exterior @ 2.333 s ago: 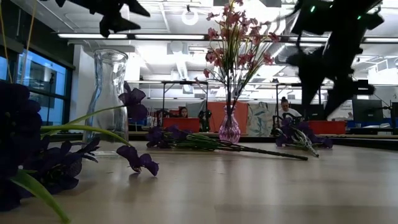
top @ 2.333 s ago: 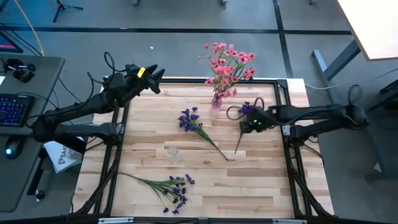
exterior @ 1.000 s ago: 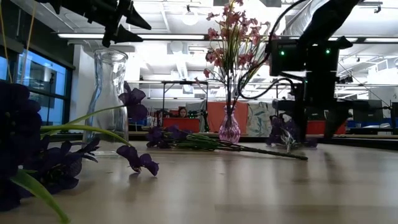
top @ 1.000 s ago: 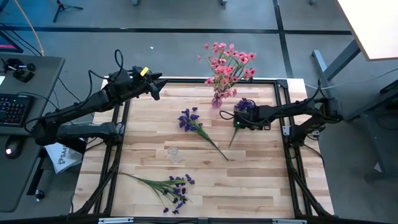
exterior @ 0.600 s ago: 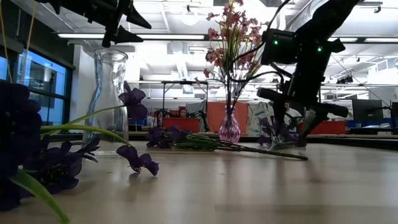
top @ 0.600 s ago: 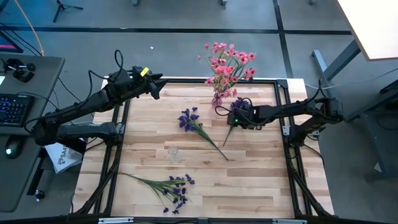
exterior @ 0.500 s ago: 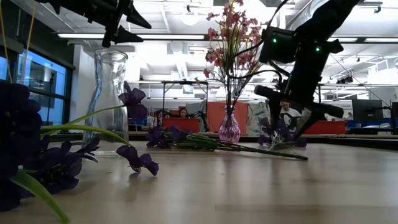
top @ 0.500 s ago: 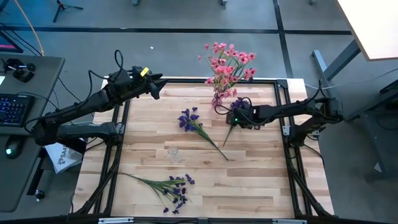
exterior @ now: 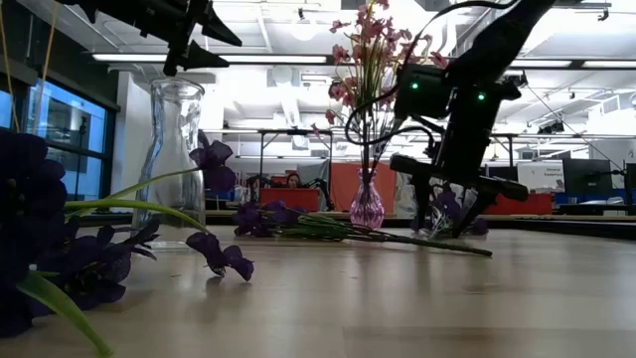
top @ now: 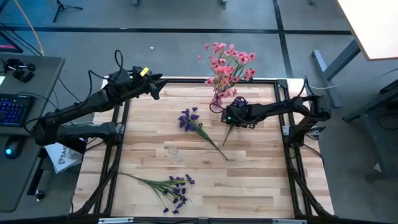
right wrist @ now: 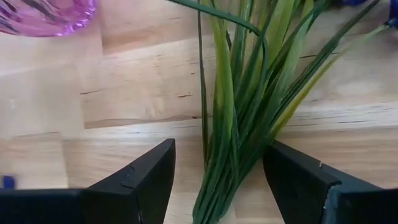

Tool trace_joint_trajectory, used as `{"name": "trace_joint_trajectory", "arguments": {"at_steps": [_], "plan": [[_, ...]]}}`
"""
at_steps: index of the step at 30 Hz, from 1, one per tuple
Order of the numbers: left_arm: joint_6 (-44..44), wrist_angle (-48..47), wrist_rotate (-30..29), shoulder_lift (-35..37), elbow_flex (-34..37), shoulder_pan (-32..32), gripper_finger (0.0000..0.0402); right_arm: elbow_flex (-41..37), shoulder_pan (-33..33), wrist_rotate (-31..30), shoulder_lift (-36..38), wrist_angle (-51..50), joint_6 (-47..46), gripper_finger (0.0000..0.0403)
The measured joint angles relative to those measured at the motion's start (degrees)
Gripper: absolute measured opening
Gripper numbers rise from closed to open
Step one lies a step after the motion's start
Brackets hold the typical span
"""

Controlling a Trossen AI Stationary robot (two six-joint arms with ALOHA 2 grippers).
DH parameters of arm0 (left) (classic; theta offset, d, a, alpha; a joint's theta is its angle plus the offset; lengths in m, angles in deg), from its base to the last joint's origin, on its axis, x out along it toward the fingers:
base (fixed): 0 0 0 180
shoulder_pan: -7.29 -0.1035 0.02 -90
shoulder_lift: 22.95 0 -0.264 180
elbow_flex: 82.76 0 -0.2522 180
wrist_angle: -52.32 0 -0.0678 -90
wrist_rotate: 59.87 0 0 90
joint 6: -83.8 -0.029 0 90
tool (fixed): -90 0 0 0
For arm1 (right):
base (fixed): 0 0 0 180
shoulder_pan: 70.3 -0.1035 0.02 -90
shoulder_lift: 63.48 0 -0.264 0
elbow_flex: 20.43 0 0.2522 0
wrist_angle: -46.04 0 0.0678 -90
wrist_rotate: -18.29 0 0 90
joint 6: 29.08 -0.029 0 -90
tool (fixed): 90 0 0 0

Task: Sort flowers into vase by color
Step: Put the right purple flowers into the transparent vase

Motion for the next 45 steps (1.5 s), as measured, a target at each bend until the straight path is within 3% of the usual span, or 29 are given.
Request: {"name": "trace_joint_trajectory", "arguments": {"at_steps": [4, 9, 12, 18, 23, 25, 29, 34, 38, 45], "plan": [[-1.9, 0.0, 0.7, 0.0, 0.0, 0.0, 0.0246, 1.5, -0.3, -0.7, -2.4, -1.8, 2.9, 0.0187], [-3.9, -0.8, 0.9, 0.8, 0.0, 0.0, 0.0246, 1.4, -1.7, -2.9, -1.4, -6.3, 6.0, 0.0029], [-8.2, -1.6, 3.4, 3.3, 0.0, 0.0, 0.0246, 1.0, -2.4, -2.3, 2.1, -13.2, 8.9, 0.0024], [-13.1, -2.5, 2.8, 10.0, 0.0, 0.0, 0.0246, 0.9, -6.3, -2.0, 12.8, -28.2, 17.2, 0.0008], [-10.6, -2.5, 1.7, 14.2, 0.0, 0.0, 0.0246, 1.0, -14.3, 3.9, 21.0, -35.9, 25.0, 0.0005], [-8.8, -2.5, 1.6, 15.3, 0.0, 0.0, 0.0246, 1.0, -18.8, 6.5, 23.8, -34.7, 26.9, 0.0004], [-6.0, -2.5, 1.7, 16.3, 0.0, 0.0, 0.0246, 1.0, -27.2, 10.7, 26.6, -23.6, 33.7, 0.0003], [-1.3, -2.4, 2.1, 16.2, 0.0, 0.0, 0.0246, 1.1, -32.6, 13.5, 23.0, -2.7, 53.7, 0.0002], [2.3, -2.5, 4.0, 15.7, 0.0, 0.0, 0.0246, 1.1, -31.5, 14.1, 16.3, 14.7, 67.0, 0.0001], [7.8, -2.5, 7.3, 15.4, 0.0, 0.0, 0.0246, 2.9, -25.3, 16.2, 6.8, 47.3, 74.3, 0.0001]]}}
